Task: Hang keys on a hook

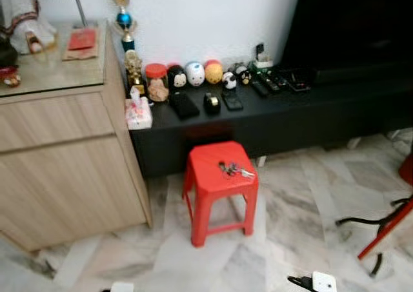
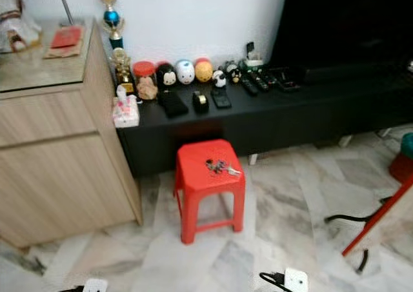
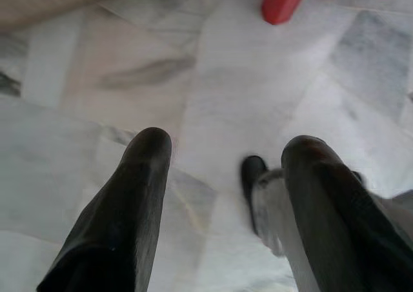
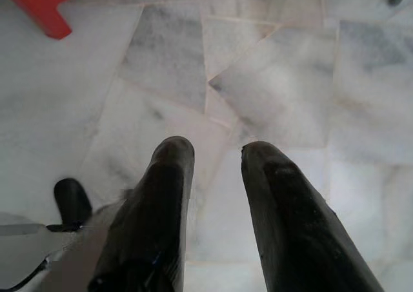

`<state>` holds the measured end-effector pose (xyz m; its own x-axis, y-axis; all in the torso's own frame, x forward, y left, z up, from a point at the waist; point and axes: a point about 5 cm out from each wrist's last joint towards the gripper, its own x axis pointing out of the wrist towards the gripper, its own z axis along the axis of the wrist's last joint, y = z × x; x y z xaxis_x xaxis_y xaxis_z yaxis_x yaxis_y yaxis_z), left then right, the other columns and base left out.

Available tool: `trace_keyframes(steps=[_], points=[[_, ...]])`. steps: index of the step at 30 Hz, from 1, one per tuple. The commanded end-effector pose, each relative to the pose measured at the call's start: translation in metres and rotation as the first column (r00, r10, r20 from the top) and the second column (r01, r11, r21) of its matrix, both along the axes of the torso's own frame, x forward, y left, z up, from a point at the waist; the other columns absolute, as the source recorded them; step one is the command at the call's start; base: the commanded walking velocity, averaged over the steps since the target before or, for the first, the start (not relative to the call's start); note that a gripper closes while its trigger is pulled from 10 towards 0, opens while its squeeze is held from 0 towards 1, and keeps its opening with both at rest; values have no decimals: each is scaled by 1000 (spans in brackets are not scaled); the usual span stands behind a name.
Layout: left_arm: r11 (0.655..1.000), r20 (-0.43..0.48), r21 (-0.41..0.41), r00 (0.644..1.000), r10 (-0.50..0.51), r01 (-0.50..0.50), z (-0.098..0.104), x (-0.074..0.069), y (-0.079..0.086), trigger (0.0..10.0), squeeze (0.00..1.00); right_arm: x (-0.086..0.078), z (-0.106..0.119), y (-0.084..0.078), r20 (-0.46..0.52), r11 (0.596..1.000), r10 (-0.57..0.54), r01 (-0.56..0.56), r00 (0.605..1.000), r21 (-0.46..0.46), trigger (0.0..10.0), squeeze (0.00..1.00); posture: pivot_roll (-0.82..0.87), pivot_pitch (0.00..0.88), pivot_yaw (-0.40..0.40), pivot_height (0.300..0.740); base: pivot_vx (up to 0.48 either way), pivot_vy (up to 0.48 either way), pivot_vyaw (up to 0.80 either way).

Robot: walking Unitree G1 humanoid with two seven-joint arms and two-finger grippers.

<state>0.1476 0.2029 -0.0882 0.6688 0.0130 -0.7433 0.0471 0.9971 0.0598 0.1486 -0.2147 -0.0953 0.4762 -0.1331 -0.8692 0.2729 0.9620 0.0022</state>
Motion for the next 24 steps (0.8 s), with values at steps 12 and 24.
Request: trace_keyframes(steps=[12,24], points=[[1000,-27,-25,1000,-16,15,-3,-3,-8,10000,0,15,2,27,26,1000,11,-12,1000,21,10000,0,9,0,-25,740,0,0,0],[999,-24,-25,999,-20,20,-3,-3,-9,10000,0,24,5,32,38,998,57,-58,998,11,10000,0,13,0,-31,740,258,0,0]])
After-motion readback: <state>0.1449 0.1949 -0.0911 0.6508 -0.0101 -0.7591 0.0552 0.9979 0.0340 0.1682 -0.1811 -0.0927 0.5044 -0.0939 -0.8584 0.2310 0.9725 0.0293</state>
